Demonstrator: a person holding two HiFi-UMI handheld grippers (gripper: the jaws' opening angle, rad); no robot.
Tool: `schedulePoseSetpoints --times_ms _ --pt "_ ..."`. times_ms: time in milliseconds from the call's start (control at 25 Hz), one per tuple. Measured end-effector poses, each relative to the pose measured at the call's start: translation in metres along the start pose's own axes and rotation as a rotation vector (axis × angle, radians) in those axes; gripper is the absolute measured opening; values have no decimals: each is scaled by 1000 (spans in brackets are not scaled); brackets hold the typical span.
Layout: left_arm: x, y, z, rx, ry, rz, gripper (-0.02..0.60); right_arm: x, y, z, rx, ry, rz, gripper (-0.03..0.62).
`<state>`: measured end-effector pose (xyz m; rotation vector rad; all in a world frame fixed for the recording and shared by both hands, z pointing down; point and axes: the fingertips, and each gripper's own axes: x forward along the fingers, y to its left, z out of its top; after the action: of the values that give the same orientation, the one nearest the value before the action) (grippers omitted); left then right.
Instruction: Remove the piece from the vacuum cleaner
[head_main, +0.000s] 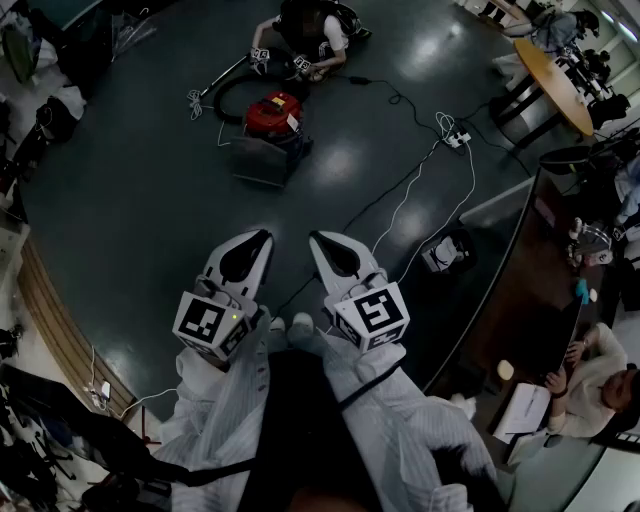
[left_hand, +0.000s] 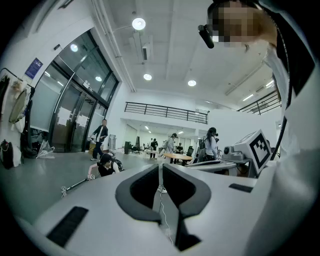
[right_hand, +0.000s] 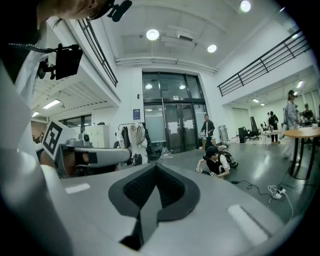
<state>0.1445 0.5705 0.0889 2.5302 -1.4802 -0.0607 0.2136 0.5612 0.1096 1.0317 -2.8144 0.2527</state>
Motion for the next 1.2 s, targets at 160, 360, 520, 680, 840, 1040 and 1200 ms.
schedulePoseSetpoints --times_ms 160,360,520,680,840,1040,1200 --pt "4 2 -7 18 7 -1 29 0 -3 -3 -5 -6 19 0" --pt "9 2 -6 18 13 -1 29 0 -9 -5 -1 -2 15 0" --pt "12 1 -12 27 8 -9 29 1 -16 -7 22 -11 8 0" --pt "17 2 -18 32 25 -5 29 4 -24 -9 45 -15 13 2" --pt "20 10 -20 36 23 19 29 12 -28 -12 57 -14 30 2" --pt "19 31 -26 38 83 51 29 34 -28 -22 89 7 67 2" --pt "29 71 -30 51 93 75 29 73 -33 -29 93 37 89 2"
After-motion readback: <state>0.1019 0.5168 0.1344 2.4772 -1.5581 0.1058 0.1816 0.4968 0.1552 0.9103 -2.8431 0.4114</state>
